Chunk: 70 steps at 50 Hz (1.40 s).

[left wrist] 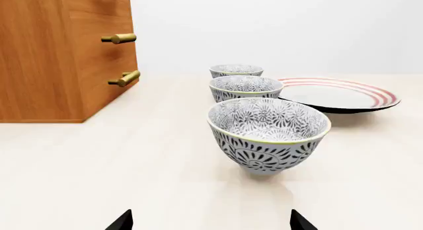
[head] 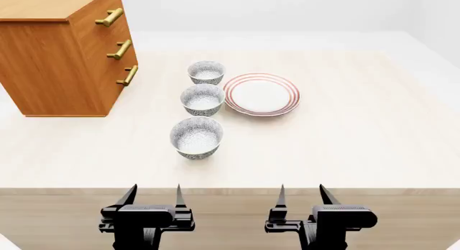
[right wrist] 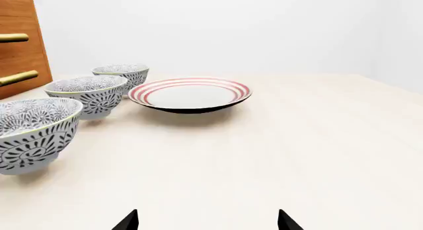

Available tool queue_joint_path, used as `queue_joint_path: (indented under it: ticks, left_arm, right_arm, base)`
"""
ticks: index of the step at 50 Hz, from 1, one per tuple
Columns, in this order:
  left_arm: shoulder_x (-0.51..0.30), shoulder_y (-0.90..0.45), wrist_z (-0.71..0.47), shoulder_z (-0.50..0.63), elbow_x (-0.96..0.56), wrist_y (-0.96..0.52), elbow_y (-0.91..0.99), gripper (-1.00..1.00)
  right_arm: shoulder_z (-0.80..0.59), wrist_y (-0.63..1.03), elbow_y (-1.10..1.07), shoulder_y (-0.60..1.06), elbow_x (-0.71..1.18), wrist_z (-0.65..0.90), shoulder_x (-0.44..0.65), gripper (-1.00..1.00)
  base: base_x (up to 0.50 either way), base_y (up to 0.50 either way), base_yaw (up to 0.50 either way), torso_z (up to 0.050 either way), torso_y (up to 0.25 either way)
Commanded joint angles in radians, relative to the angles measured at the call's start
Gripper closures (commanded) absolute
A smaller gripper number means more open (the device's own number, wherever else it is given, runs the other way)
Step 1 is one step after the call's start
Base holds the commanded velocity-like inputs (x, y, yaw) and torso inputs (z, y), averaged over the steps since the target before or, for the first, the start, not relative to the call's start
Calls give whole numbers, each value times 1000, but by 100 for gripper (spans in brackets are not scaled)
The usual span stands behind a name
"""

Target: Stack the bowl in the middle on the bowl at the back.

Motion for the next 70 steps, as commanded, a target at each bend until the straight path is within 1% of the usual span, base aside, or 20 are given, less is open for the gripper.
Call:
queue_joint_path:
  ticks: [1, 10, 14, 19, 21, 23, 24, 26, 29, 32, 34, 35, 38, 41, 42, 46, 51, 56, 59, 70]
  left_arm:
    - [-15, -3, -19, 17, -18, 4, -8, -100]
    - [-40, -21, -57, 44, -48, 63, -76, -100]
    - [-48, 36, -79, 53, -52, 17, 39, -100]
    - [-64, 54, -90, 52, -79, -59, 124, -100]
    - [-102, 71, -60, 42, -112, -122, 185, -100]
    - [-150, 76, -45, 15, -149, -238, 288, -100]
    - [-169, 75, -39, -4, -162, -262, 298, -100]
    - [-225, 69, -28, -61, -174, -266, 256, -100]
    - [-287, 82, -21, -110, -145, -206, 127, -100]
    - [-331, 120, -16, -123, -95, -91, -75, -100]
    - [-351, 154, -19, -116, -51, 28, -280, -100]
    - [-357, 158, -21, -110, -35, 76, -367, -100]
    - [-366, 140, -51, -86, 17, 278, -769, -100]
    - [-376, 49, -80, -31, 74, 545, -1219, -100]
    - [-377, 62, -86, -22, 80, 554, -1308, -100]
    - [-383, 162, -91, 6, 62, 484, -1309, -100]
    - [-393, 212, -86, 12, 19, 421, -1309, -100]
    - [-384, 222, -81, -4, -6, 389, -1309, -100]
    - [-377, 222, -56, 3, -1, 389, -1309, -100]
    - [-376, 215, -53, -5, -1, 359, -1309, -100]
  right_arm:
    - [-23, -6, 7, 2, 11, 19, 16, -100]
    - [-66, -27, 25, 2, 17, 49, 47, -100]
    - [-78, -16, 13, 0, 15, 59, 56, -100]
    - [-83, -2, -38, -14, 11, 81, 67, -100]
    - [-109, 72, -150, -18, -51, 86, 94, -100]
    - [-119, 191, -297, 5, -86, 64, 125, -100]
    - [-121, 261, -367, 28, -108, 52, 142, -100]
    - [-120, 517, -568, 167, -144, -32, 201, -100]
    - [-140, 855, -711, 453, -161, -181, 285, -100]
    - [-190, 1073, -703, 764, -149, -316, 363, -100]
    - [-241, 1146, -616, 974, -136, -393, 406, -100]
    - [-261, 1156, -573, 1043, -132, -417, 419, -100]
    - [-337, 1136, -394, 1256, -122, -485, 441, -100]
    - [-419, 1081, -241, 1384, -122, -538, 451, -100]
    - [-440, 1073, -197, 1416, -119, -555, 449, -100]
    - [-552, 1025, -33, 1511, -124, -624, 444, -100]
    - [-645, 1027, 82, 1547, -115, -702, 433, -100]
    - [-701, 1033, 122, 1538, -109, -750, 441, -100]
    - [-715, 1027, 140, 1531, -107, -759, 442, -100]
    - [-773, 1003, 154, 1499, -84, -828, 460, -100]
  base:
    - [0, 0, 0, 0, 0]
    - [0, 222, 0, 0, 0]
    - [0, 500, 0, 0, 0]
    - [0, 500, 0, 0, 0]
    - [0, 0, 0, 0, 0]
    - [0, 0, 0, 0, 0]
    - [0, 0, 0, 0, 0]
    - [0, 0, 0, 0, 0]
    - [0, 0, 0, 0, 0]
    - [0, 0, 0, 0, 0]
    - [0, 0, 0, 0, 0]
    - [0, 0, 0, 0, 0]
    - [0, 0, 0, 0, 0]
    - [0, 0, 0, 0, 0]
    - [0, 0, 0, 0, 0]
    - [282, 0, 0, 0, 0]
    - [500, 0, 0, 0, 0]
    - [500, 0, 0, 0, 0]
    - [500, 0, 0, 0, 0]
    - [500, -50, 0, 0, 0]
